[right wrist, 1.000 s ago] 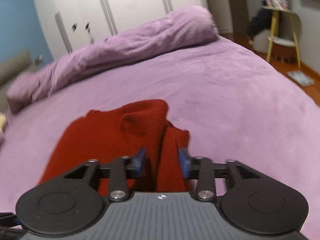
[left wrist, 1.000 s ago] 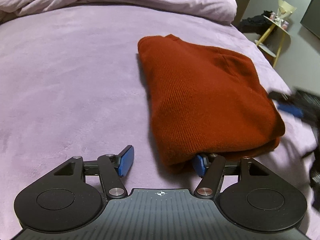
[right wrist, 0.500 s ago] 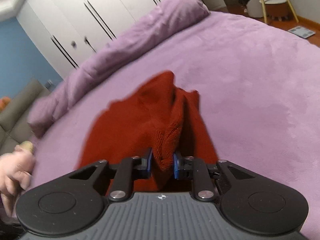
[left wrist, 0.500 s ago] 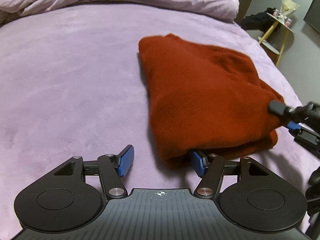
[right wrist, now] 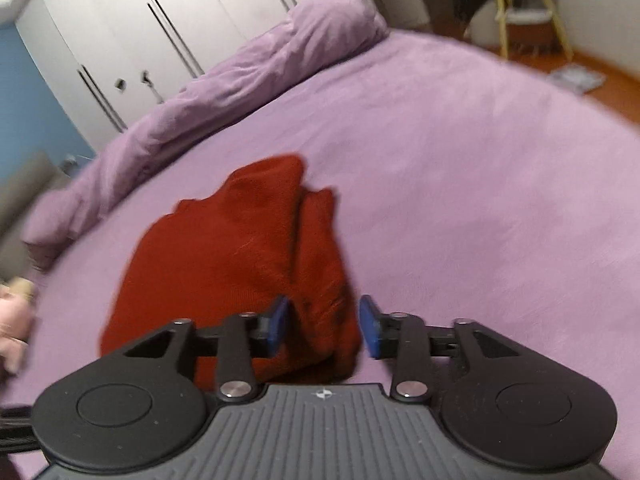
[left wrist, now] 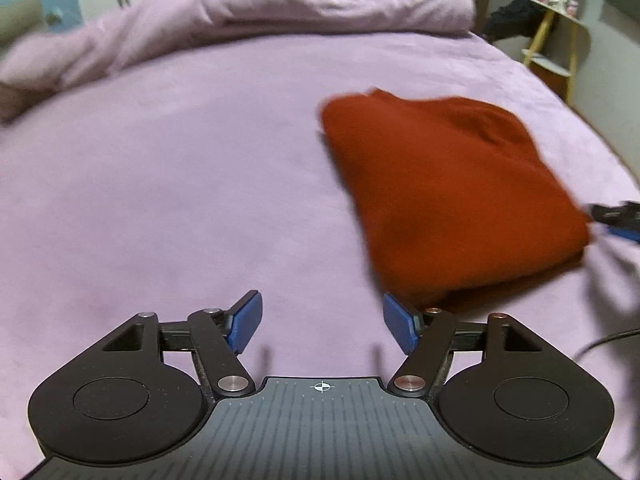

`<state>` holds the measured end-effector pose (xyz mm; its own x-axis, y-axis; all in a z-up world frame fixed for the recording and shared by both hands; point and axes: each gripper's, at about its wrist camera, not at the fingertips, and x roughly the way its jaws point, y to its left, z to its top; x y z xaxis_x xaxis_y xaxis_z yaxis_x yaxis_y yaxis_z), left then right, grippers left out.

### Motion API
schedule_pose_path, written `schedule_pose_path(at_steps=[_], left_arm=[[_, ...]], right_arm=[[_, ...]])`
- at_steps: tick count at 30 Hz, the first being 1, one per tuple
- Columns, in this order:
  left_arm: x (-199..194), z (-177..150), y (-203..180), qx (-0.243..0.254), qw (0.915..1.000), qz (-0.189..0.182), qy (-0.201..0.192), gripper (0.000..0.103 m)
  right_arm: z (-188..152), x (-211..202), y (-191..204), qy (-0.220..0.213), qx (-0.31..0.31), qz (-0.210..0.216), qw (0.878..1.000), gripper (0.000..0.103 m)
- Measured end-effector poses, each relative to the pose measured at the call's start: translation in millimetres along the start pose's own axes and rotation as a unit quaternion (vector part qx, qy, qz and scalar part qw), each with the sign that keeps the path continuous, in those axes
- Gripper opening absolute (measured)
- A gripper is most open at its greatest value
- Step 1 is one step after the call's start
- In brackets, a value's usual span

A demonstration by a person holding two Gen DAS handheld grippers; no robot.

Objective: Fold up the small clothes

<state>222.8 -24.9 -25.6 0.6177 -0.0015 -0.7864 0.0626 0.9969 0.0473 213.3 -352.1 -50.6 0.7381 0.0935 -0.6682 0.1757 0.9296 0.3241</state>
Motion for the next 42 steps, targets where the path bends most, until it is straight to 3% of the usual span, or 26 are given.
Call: schedule_pose_path(at_steps=[1, 3, 6, 10, 15, 19, 24, 29, 30, 31, 32, 36, 40, 42], left_arm=[[-1, 2, 3, -0.002, 0.9999, 0.016, -0.005, 0.073], [1, 9, 8, -0.015, 0.9996, 0.022, -0.01, 0.073], [6, 22, 7, -0.042, 0.9991, -0.001, -0.012, 0.073], [18, 40, -6, -0.051, 0.9984, -0.008, -0.021, 0.073], [43, 68, -24, -0.093, 0.9946, -0.018, -0.04, 0.078], [74, 90, -35, -0.128, 0.9905, -0.022, -0.045, 0.078], [111, 98, -53, -0.106, 0.9931, -0.011, -0.048, 0.08], [122, 94, -57, -0.086, 0.9944, -0.007, -0.061, 0.086], [124, 94, -56, -0.087, 0.9943, -0.008, -0.061, 0.086], [125, 93, -55, -0.089, 0.9941, -0.01, -0.061, 0.087], [126, 93, -55, -0.092, 0.9938, -0.014, -0.06, 0.087], [130, 90, -51, -0.1, 0.9927, -0.019, -0.065, 0.09], [135, 86, -46, -0.114, 0.9908, -0.029, -0.067, 0.091], [134, 85, -34, -0.138, 0.9872, -0.057, -0.057, 0.091]], right_arm=[[4, -4, 2, -0.014, -0.01, -0.031, 0.999, 0.041], [8, -9, 5, -0.039, -0.018, -0.035, 0.998, 0.041], [20, 2, 24, -0.028, -0.02, 0.032, 0.999, 0.041], [32, 34, 70, -0.013, -0.096, 0.099, 0.99, 0.041], [46, 90, 112, 0.009, -0.164, 0.094, 0.982, 0.041], [44, 112, 117, -0.01, -0.208, 0.066, 0.976, 0.039], [51, 123, 101, -0.038, -0.17, 0.029, 0.984, 0.038], [50, 124, 82, -0.065, -0.126, 0.014, 0.99, 0.038], [51, 125, 77, -0.066, -0.11, 0.007, 0.992, 0.041], [54, 130, 73, -0.063, -0.092, -0.002, 0.994, 0.058], [56, 133, 67, -0.053, -0.071, -0.007, 0.996, 0.069], [61, 144, 41, -0.023, 0.008, 0.027, 0.999, 0.073], [56, 147, 47, -0.025, -0.014, 0.018, 0.999, 0.076], [57, 147, 50, -0.021, -0.023, 0.016, 0.999, 0.077]])
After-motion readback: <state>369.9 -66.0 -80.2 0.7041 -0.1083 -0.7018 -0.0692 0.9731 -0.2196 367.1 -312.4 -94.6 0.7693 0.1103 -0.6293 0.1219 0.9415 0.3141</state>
